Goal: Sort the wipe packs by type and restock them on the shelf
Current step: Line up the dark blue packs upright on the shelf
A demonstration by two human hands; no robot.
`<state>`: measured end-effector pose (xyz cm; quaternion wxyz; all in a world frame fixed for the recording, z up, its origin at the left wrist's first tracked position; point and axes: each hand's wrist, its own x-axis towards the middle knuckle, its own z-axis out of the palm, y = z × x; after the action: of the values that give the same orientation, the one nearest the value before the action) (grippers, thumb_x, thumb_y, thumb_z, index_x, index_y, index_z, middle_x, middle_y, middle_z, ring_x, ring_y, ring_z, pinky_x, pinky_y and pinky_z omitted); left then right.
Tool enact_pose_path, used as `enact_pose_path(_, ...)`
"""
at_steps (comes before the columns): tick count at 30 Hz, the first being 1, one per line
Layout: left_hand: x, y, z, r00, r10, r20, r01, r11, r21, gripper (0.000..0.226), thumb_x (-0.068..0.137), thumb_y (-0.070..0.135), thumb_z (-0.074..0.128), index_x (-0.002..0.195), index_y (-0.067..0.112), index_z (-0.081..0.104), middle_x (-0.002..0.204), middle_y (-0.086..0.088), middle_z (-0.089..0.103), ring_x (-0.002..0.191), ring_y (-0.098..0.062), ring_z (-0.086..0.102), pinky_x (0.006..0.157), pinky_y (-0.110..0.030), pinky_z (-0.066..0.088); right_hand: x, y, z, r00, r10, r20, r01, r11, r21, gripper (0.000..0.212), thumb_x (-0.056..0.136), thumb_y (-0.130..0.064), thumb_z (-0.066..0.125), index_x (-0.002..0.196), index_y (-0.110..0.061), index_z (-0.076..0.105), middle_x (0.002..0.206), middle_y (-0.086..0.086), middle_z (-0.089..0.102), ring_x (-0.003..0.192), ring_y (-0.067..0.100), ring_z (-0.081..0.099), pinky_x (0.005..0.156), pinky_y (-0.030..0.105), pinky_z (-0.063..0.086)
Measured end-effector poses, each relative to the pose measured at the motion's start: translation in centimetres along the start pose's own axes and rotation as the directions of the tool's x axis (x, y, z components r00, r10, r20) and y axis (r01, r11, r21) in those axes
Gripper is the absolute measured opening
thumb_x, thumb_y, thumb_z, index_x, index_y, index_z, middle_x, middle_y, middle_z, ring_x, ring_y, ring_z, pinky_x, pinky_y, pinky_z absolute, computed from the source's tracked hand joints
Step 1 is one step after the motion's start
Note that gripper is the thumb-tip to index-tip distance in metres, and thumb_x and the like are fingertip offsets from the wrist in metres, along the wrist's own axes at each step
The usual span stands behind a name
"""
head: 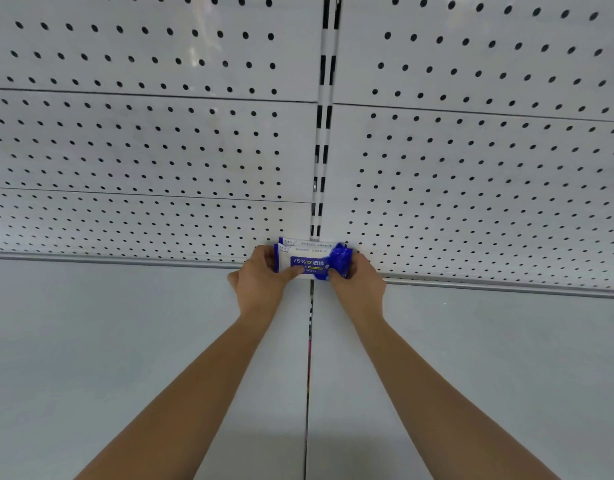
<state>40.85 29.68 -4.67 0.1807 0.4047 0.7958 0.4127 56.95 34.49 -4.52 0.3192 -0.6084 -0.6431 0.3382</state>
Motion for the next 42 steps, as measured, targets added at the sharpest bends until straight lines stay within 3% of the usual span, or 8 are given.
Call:
enact_pose_path(6, -0.9, 0.8, 0.1, 1.000, -0.001, 0.011, 0.001, 1.000, 0.015, 0.052, 0.072, 0.049, 0.084, 0.108, 0.028, 0.053, 0.097, 0.013, 0.066, 0.091, -0.009, 0.062, 0.089, -0.032, 0.033, -1.3, 0.1, -2.2, 0.999, 0.024, 0.043, -0.031, 0.985, 0.169, 0.041, 0.085, -0.024, 0.074, 0.123, -0.022, 0.059, 0.107, -0.012, 0.067, 0.100, 0.009, 0.066, 0.070, 0.012, 0.045)
enact_pose_path(10, -2.5, 1.3, -0.7, 1.000, -0.029, 0.006, 0.029, 0.998, -0.052, 0.076, 0.071, 0.048, 0.086, 0.132, 0.016, 0.053, 0.121, 0.001, 0.066, 0.107, -0.012, 0.061, 0.098, -0.037, 0.050, -2.6, 0.8, -4.8, 0.999, 0.014, 0.050, -0.025, 0.973, 0.228, 0.063, 0.084, -0.030, 0.077, 0.140, -0.021, 0.048, 0.130, -0.008, 0.059, 0.119, 0.009, 0.056, 0.097, 0.027, 0.048)
enact_pose_path(14, -5.8, 1.6, -1.9, 0.998, -0.059, 0.020, 0.061, 0.993, -0.099, 0.089, 0.076, 0.046, 0.083, 0.148, 0.016, 0.042, 0.146, -0.001, 0.052, 0.133, -0.016, 0.048, 0.110, -0.038, 0.042, -4.3, 1.8, -7.2, 0.994, -0.022, 0.103, -0.010, 0.951, 0.310, 0.064, 0.087, -0.024, 0.074, 0.144, -0.021, 0.045, 0.138, -0.007, 0.056, 0.125, 0.008, 0.053, 0.106, 0.025, 0.041)
enact_pose_path(19, -10.5, 2.8, -2.9, 0.998, -0.033, 0.049, 0.041, 0.985, -0.170, 0.075, 0.088, 0.043, 0.073, 0.152, 0.024, 0.038, 0.154, 0.000, 0.042, 0.140, -0.017, 0.040, 0.110, -0.035, 0.035, -6.6, 3.0, -9.9, 0.977, -0.086, 0.194, 0.009, 0.929, 0.369, 0.065, 0.089, -0.020, 0.072, 0.146, -0.024, 0.043, 0.141, -0.008, 0.055, 0.127, 0.008, 0.054, 0.109, 0.029, 0.043)
enact_pose_path(24, -15.5, 4.3, -3.2, 0.986, 0.061, 0.154, -0.022, 0.970, -0.240, 0.071, 0.093, 0.043, 0.066, 0.154, 0.031, 0.032, 0.157, 0.005, 0.038, 0.144, -0.015, 0.035, 0.107, -0.032, 0.033, -10.5, 3.6, -12.7, 0.977, -0.103, 0.187, 0.008, 0.893, 0.449, 0.059, 0.090, -0.012, 0.070, 0.142, -0.027, 0.047, 0.137, -0.007, 0.056, 0.127, 0.009, 0.054, 0.112, 0.038, 0.043)
enact_pose_path(29, -21.3, 4.8, -3.4, 0.958, 0.138, 0.252, -0.048, 0.941, -0.334, 0.066, 0.095, 0.050, 0.059, 0.153, 0.034, 0.032, 0.158, 0.006, 0.036, 0.142, -0.012, 0.036, 0.108, -0.031, 0.031, -16.7, 4.4, -16.7, 0.987, -0.093, 0.128, 0.025, 0.890, 0.455, 0.059, 0.091, -0.011, 0.068, 0.143, -0.025, 0.046, 0.141, -0.003, 0.056, 0.127, 0.009, 0.054, 0.112, 0.034, 0.042)
enact_pose_path(35, -30.1, 5.2, -0.9, 0.906, 0.187, 0.379, -0.025, 0.919, -0.393, 0.059, 0.096, 0.039, 0.062, 0.150, 0.033, 0.039, 0.153, 0.011, 0.042, 0.138, -0.005, 0.040, 0.115, -0.032, 0.032, -26.3, 9.6, -22.8, 0.999, 0.021, 0.029, -0.031, 0.902, 0.431, 0.058, 0.091, -0.009, 0.068, 0.143, -0.023, 0.047, 0.140, 0.002, 0.057, 0.129, 0.013, 0.054, 0.112, 0.038, 0.042)
enact_pose_path(42, -41.4, 10.4, 5.9, 0.789, 0.312, 0.529, -0.035, 0.883, -0.469, 0.058, 0.094, 0.037, 0.067, 0.147, 0.037, 0.043, 0.148, 0.015, 0.045, 0.137, -0.002, 0.041, 0.105, -0.024, 0.038, -35.0, 17.6, -33.2, 0.984, 0.132, -0.119, -0.073, 0.911, 0.406, 0.063, 0.087, -0.016, 0.072, 0.144, -0.024, 0.046, 0.139, 0.003, 0.057, 0.130, 0.016, 0.053, 0.110, 0.040, 0.044)
